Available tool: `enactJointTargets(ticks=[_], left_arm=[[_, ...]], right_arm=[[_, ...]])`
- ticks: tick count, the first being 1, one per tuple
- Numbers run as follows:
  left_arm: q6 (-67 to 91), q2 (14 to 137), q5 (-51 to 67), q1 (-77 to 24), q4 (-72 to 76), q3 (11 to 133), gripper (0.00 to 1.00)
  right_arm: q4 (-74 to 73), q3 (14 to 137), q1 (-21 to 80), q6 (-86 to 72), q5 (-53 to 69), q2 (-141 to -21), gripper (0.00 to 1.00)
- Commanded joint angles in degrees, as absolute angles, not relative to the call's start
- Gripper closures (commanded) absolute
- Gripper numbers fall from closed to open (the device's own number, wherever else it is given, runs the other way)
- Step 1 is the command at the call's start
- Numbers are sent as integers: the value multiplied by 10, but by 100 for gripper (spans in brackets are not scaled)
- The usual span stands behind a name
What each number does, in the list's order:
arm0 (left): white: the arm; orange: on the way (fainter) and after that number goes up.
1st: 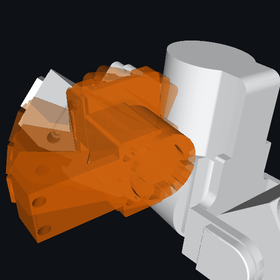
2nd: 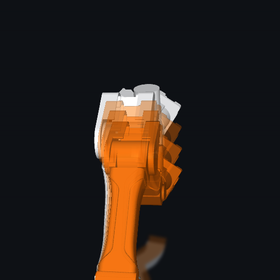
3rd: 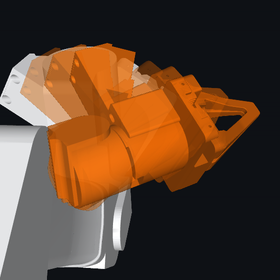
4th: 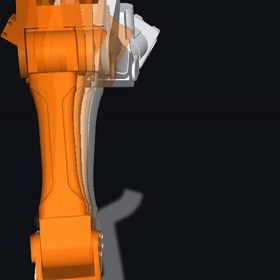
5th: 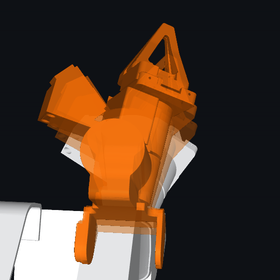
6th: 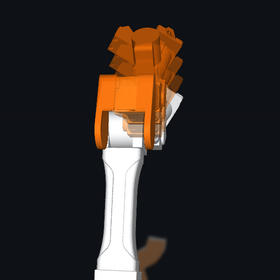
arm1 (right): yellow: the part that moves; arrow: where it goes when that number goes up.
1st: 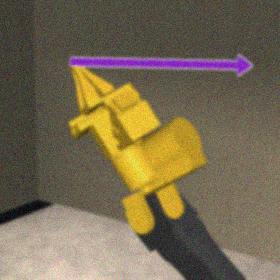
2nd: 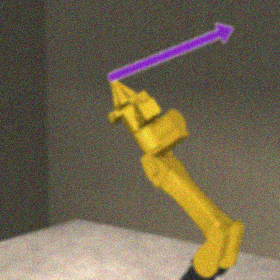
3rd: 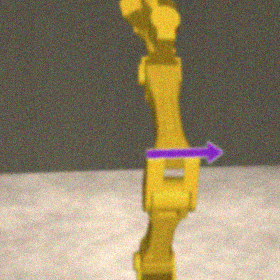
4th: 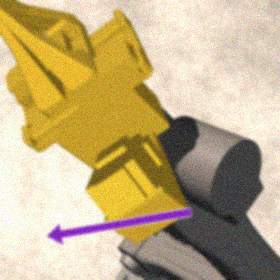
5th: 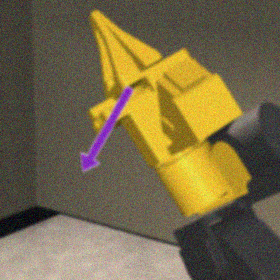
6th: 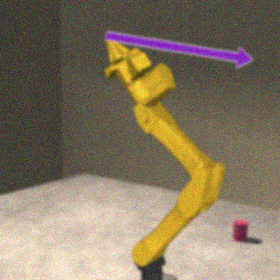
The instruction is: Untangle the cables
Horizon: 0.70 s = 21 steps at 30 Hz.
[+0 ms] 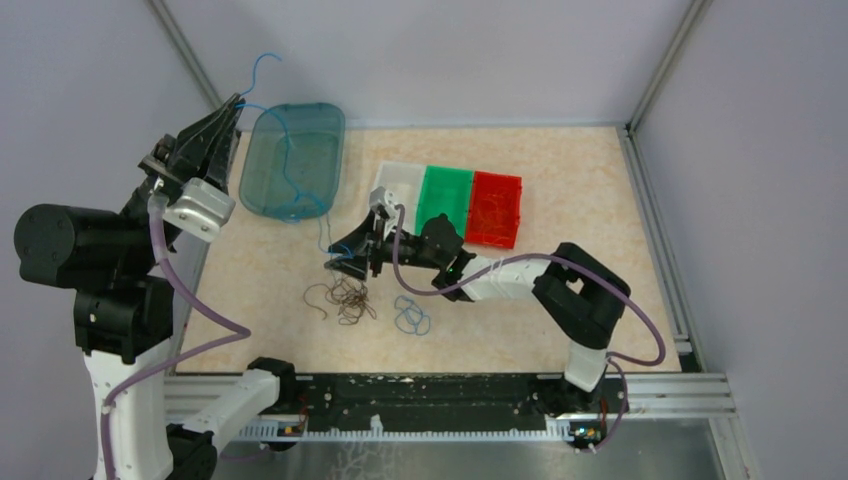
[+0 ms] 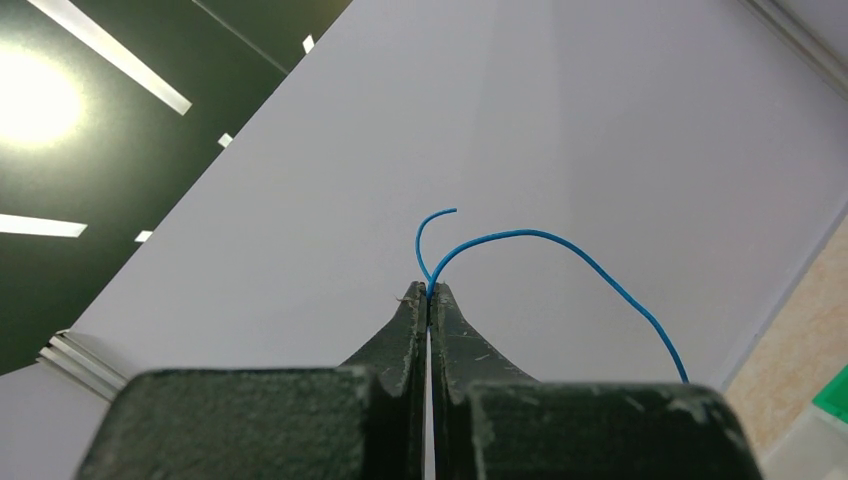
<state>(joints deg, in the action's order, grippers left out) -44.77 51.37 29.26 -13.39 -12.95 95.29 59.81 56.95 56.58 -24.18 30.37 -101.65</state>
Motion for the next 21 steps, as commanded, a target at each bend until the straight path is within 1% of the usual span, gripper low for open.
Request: enactJointTargets(ticks=[1, 2, 6, 7, 8, 9, 11, 17, 21], left_arm=[[-448, 514, 300, -135, -127, 955, 100], [-448, 514, 300, -135, -127, 956, 100], [-448, 514, 300, -135, -125, 956, 100], [-447, 514, 300, -135, -125, 956, 100], [-447, 514, 301, -135, -124, 957, 100], [-448, 514, 300, -135, -124, 958, 100], [-451, 514, 298, -135, -122, 957, 100], [-478, 517, 278, -135, -92, 957, 100], [-511, 532, 238, -135, -51, 963, 100]], right_arm=[[663, 606, 571, -256, 294, -1027, 64], [667, 608, 571, -260, 287, -1032, 66], [679, 622, 572, -279, 272, -1050, 66], [680, 624, 573, -280, 266, -1054, 67], [682, 625, 573, -282, 260, -1057, 70], [682, 624, 573, -283, 254, -1058, 76], [672, 620, 574, -282, 239, -1056, 100], [651, 543, 572, -259, 165, -1018, 100], [646, 468, 561, -267, 106, -1001, 100]])
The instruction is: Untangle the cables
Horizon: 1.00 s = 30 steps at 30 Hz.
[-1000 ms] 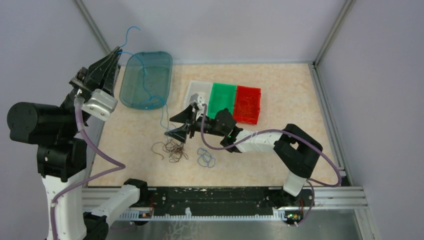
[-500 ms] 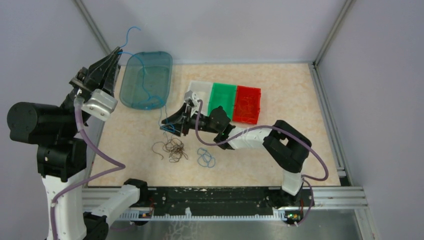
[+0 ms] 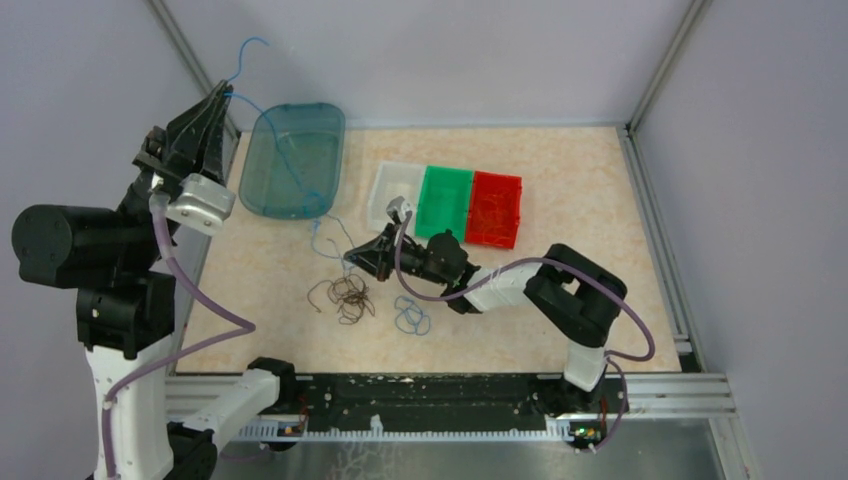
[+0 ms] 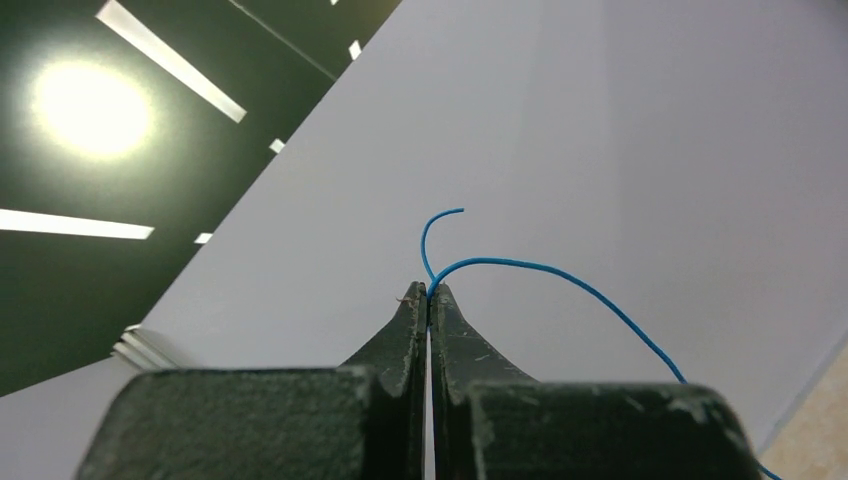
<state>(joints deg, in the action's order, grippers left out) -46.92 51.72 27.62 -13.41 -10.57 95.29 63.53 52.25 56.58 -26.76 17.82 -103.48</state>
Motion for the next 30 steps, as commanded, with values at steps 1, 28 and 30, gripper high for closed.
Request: enactJointTargets(ticks=[1, 28, 30], left_arm=[[-522, 538, 224, -135, -38, 968, 100], [-726, 601, 188, -135, 155, 1044, 100], [-744, 607, 186, -135, 184, 1040, 100]], right_arm=[[648, 449, 557, -278, 94, -1001, 100], [612, 327, 572, -269, -25, -1020, 100], [592, 334, 572, -265, -33, -1019, 100]])
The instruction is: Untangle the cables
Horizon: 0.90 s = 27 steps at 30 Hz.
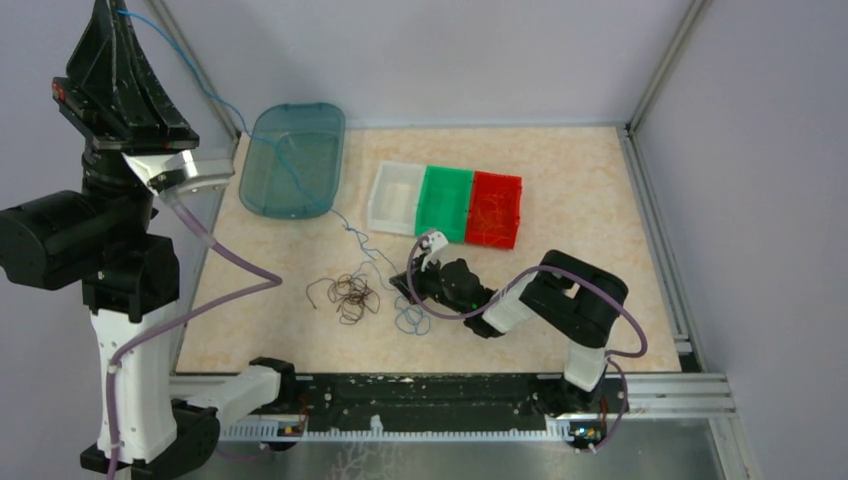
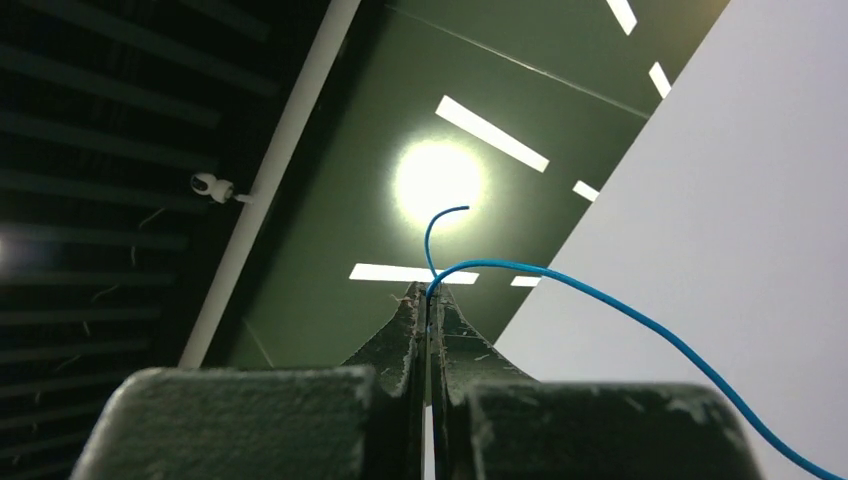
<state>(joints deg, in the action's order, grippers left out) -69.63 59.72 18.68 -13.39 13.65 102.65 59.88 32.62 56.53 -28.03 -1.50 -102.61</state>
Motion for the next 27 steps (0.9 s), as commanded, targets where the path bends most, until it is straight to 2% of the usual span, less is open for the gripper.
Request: enactJointTargets(ticks=[1, 3, 6, 16, 21, 22, 27], left_arm=[[-754, 613, 180, -135, 205, 1045, 100], [-765, 637, 169, -135, 238, 1080, 100], [-762, 660, 174, -135, 210, 1139, 100], [-803, 651, 189, -135, 253, 1116, 100], [-819, 722, 194, -135, 231, 1290, 100], [-827, 726, 200, -135, 224, 1295, 100], [-787, 652, 235, -135, 180, 1169, 100]], right_arm=[[583, 335, 573, -263, -36, -1019, 100], [576, 332, 574, -261, -38, -1020, 100], [580, 322, 575, -260, -47, -1025, 100], [572, 315, 581, -253, -62, -1038, 100], [566, 309, 582, -253, -68, -1044, 100], [568, 307, 583, -255, -72, -1045, 100], [593, 300, 584, -260, -66, -1049, 100]])
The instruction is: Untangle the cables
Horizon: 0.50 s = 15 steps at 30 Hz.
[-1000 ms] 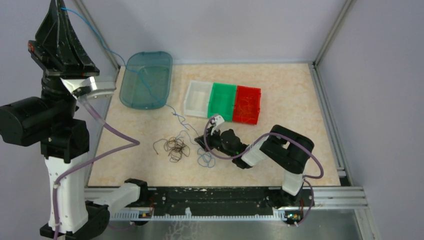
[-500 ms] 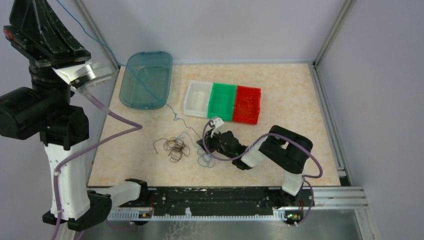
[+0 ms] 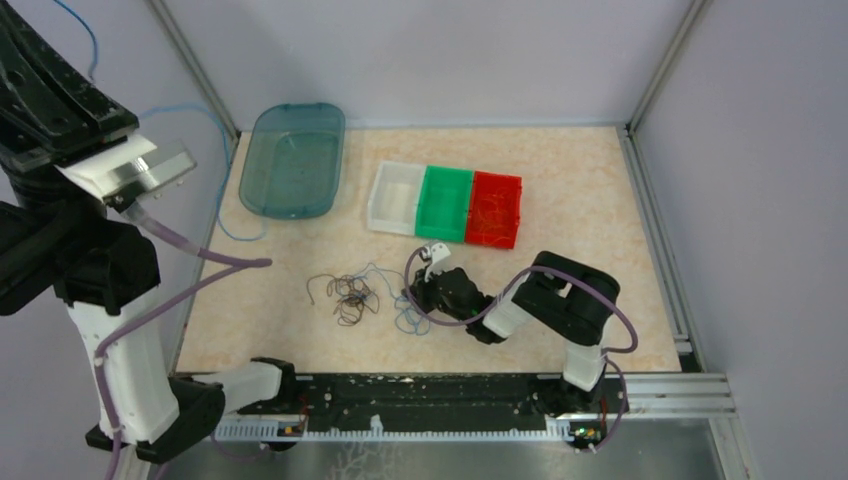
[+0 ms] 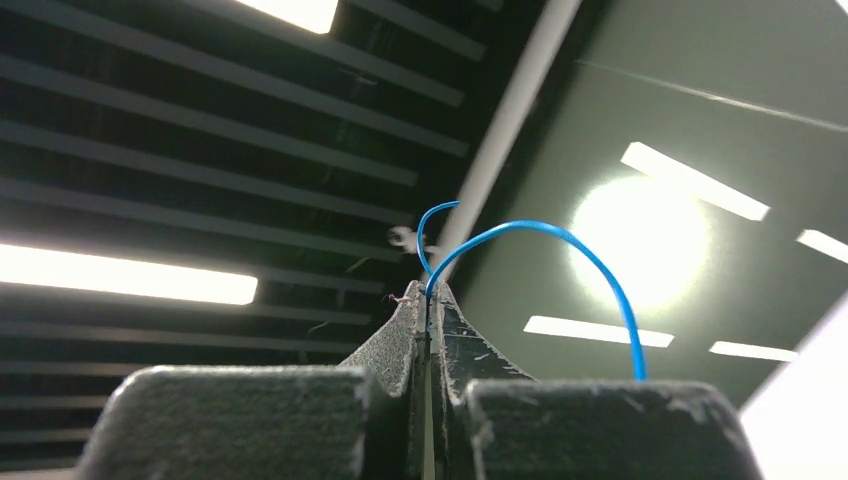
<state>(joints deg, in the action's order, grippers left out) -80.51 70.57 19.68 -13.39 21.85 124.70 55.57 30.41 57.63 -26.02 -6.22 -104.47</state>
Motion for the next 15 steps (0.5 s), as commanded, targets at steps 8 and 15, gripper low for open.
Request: enactJointTargets(ticks=[8, 15], left_arm=[[-722, 548, 311, -134, -5, 975, 100], [-639, 511, 375, -134, -81, 908, 100]], right_arm=[[571, 328, 584, -227, -8, -914, 38], [540, 356, 584, -210, 35, -792, 17]])
